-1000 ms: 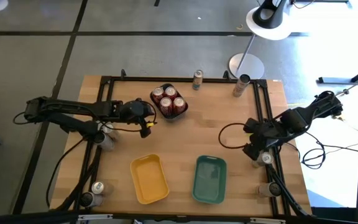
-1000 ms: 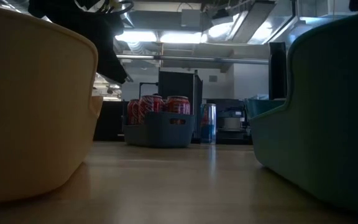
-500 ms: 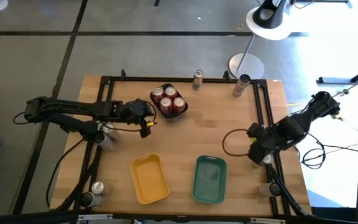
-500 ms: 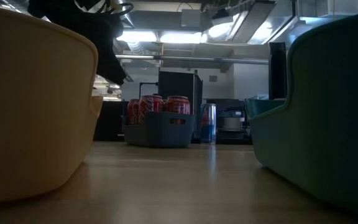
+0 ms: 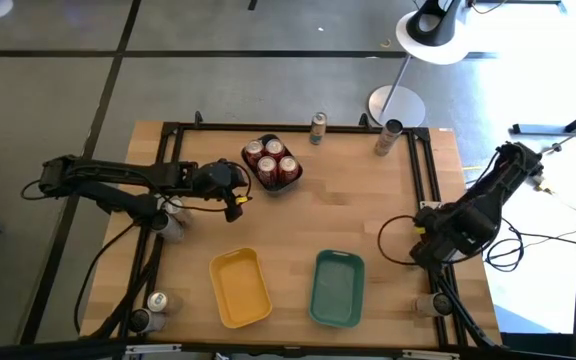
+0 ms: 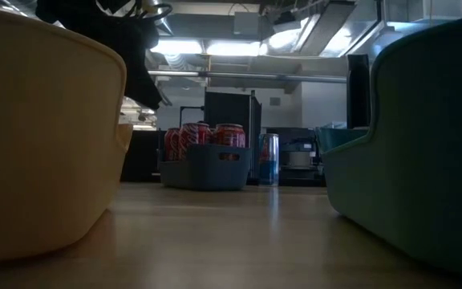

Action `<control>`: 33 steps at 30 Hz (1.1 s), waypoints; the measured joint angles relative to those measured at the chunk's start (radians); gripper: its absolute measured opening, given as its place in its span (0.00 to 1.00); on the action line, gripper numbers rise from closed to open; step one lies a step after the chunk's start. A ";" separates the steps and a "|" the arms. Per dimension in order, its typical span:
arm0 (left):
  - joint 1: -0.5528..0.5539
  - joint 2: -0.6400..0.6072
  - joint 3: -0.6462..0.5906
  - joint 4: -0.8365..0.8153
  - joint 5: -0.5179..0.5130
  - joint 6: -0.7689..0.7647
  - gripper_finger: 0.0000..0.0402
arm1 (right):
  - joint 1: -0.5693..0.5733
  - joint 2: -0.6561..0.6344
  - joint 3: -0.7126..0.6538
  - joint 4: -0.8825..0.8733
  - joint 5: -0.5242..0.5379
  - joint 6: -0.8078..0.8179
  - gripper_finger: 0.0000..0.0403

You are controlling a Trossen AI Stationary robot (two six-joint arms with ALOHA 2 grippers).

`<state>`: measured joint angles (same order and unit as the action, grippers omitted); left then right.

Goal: Sort soda cans
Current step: Put the blue soda can into the green bin

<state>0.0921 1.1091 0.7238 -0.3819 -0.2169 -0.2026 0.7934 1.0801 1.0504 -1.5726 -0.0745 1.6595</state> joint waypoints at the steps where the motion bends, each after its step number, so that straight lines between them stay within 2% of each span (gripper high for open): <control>1: 0.000 0.000 0.000 -0.002 0.000 0.000 0.53 | 0.014 -0.014 -0.017 0.000 -0.002 0.045 0.91; 8: 0.000 0.000 0.000 -0.001 0.000 0.000 0.53 | 0.094 -0.071 -0.036 0.012 0.012 0.249 0.91; 13: 0.000 0.000 0.000 0.000 0.000 0.000 0.53 | 0.133 -0.072 -0.040 0.082 0.057 0.319 0.91; 23: 0.000 0.000 0.000 0.000 0.000 0.001 0.53 | 0.156 -0.051 -0.154 0.217 0.053 0.354 0.91; 33: 0.000 0.000 0.000 0.001 0.000 0.000 0.53 | 0.156 -0.048 -0.223 0.271 0.040 0.348 0.91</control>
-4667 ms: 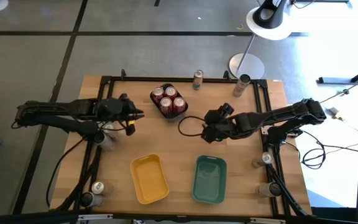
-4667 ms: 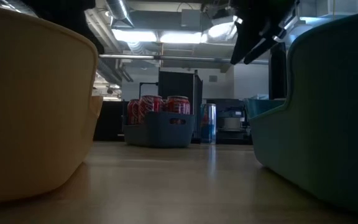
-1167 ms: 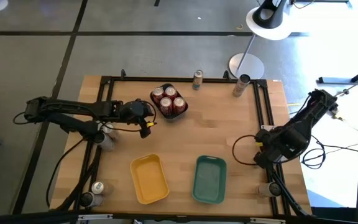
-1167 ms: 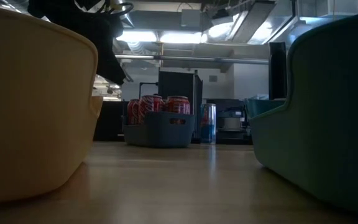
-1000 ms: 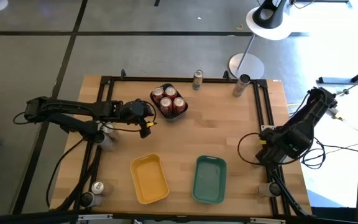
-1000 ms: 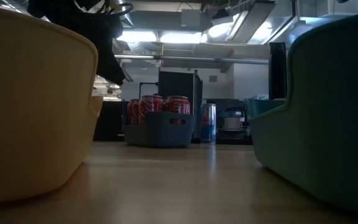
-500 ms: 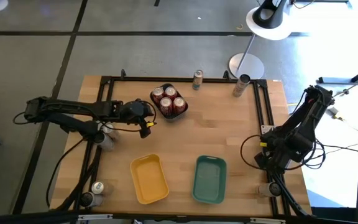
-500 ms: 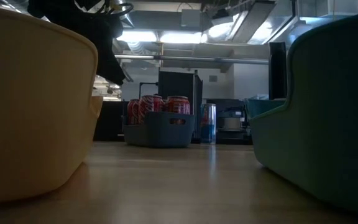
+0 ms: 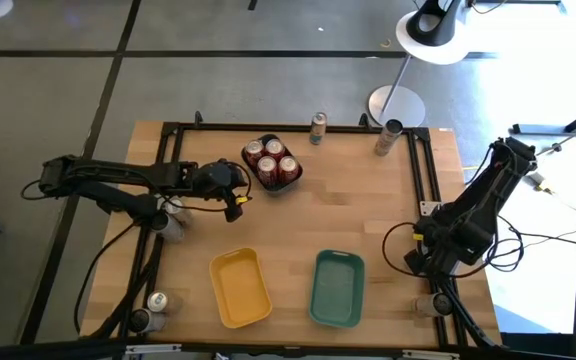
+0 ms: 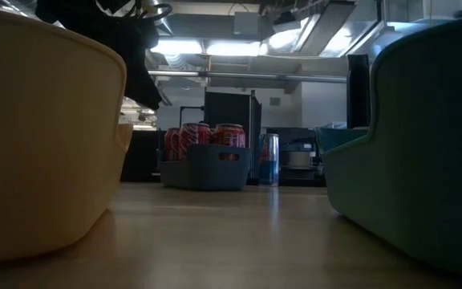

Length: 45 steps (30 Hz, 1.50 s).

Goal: Sort soda cans
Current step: Put the blue soda can into the green bin

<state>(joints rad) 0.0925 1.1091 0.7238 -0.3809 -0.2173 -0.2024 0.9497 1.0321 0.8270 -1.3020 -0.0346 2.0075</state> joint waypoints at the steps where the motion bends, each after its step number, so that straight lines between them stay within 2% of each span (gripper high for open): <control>1: 0.000 0.000 0.000 0.000 0.000 0.000 0.53 | 0.000 0.000 -0.006 0.000 -0.007 0.001 0.90; 5: 0.000 0.000 0.000 0.000 0.000 0.000 0.53 | 0.000 0.000 -0.007 -0.005 -0.003 0.000 0.84; 13: 0.000 0.000 0.000 0.000 0.000 0.000 0.53 | 0.000 -0.001 -0.004 -0.003 -0.011 -0.028 0.55; 16: 0.000 0.000 0.000 0.000 0.000 0.000 0.53 | -0.001 0.001 0.023 -0.006 -0.007 -0.064 0.55; 23: 0.000 0.000 0.000 0.000 0.000 0.000 0.53 | -0.003 0.000 0.153 -0.016 0.096 -0.059 0.55; 30: 0.000 0.000 0.000 0.001 0.000 0.008 0.53 | -0.017 0.004 0.273 0.026 0.394 -0.160 0.56; 34: 0.000 0.000 0.000 0.001 -0.001 0.012 0.53 | -0.096 0.042 0.334 0.113 0.487 -0.336 0.56; 38: 0.000 0.000 0.000 0.005 -0.002 0.012 0.53 | -0.225 0.110 0.391 0.251 0.467 -0.597 0.56; 45: 0.000 0.000 0.000 0.002 -0.002 0.008 0.53 | -0.406 0.298 0.519 0.298 0.263 -0.901 0.56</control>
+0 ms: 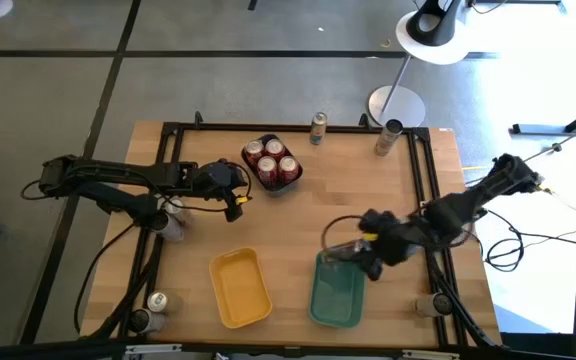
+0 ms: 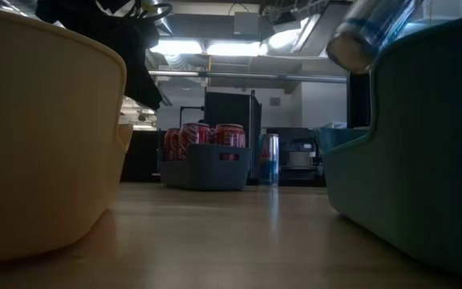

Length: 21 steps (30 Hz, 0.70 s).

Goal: Sort soda cans
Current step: Put the blue soda can into the green bin

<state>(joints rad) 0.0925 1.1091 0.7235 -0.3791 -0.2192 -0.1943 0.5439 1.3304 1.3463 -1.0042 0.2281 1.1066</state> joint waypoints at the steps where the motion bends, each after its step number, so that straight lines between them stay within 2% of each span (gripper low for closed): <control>1: 0.000 0.000 0.000 -0.003 0.000 0.000 0.53 | -0.016 0.032 0.021 0.000 -0.026 -0.032 0.56; 7: 0.000 0.000 0.000 -0.005 0.000 0.012 0.53 | -0.064 0.226 0.155 -0.095 -0.158 -0.204 0.56; 12: 0.000 0.000 0.000 -0.004 0.000 0.019 0.53 | -0.061 0.347 0.238 -0.202 -0.179 -0.313 0.56; 21: 0.000 0.000 0.000 -0.005 0.000 0.025 0.53 | -0.070 0.459 0.239 -0.273 -0.195 -0.388 0.56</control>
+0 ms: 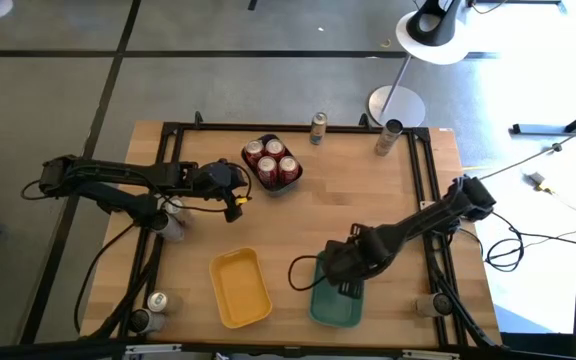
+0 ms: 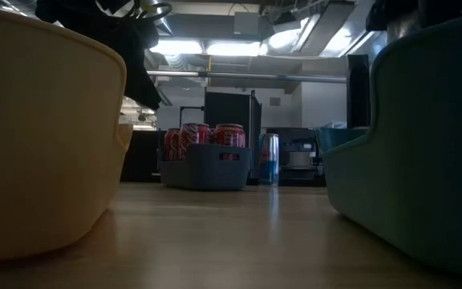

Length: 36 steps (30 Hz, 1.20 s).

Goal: Sort soda cans
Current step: Put the blue soda can into the green bin

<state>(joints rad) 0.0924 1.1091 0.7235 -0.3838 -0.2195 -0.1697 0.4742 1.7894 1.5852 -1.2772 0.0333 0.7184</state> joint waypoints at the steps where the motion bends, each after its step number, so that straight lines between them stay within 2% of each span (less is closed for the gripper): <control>1: 0.000 0.000 0.000 0.001 0.000 0.001 0.53 | -0.005 0.007 0.000 -0.019 0.000 -0.003 0.56; 9: 0.000 0.000 0.000 -0.001 0.000 0.002 0.53 | -0.077 0.014 -0.035 -0.098 0.114 -0.097 0.56; 21: 0.000 0.000 0.000 -0.002 0.000 0.002 0.53 | -0.274 0.005 -0.125 -0.143 0.184 -0.372 0.56; 25: 0.000 0.000 0.000 -0.004 0.000 0.003 0.53 | -0.346 -0.061 -0.182 -0.140 0.188 -0.430 0.56; 29: 0.000 0.000 0.000 -0.017 0.000 0.025 0.53 | -0.402 -0.185 -0.261 -0.136 0.166 -0.435 0.56; 36: 0.000 0.000 0.000 -0.017 0.000 0.028 0.53 | -0.491 -0.310 -0.351 -0.104 0.085 -0.410 0.56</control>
<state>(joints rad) 0.0923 1.1091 0.7235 -0.4008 -0.2199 -0.1417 -0.0172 1.4790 1.2344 -1.3807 0.1181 0.3088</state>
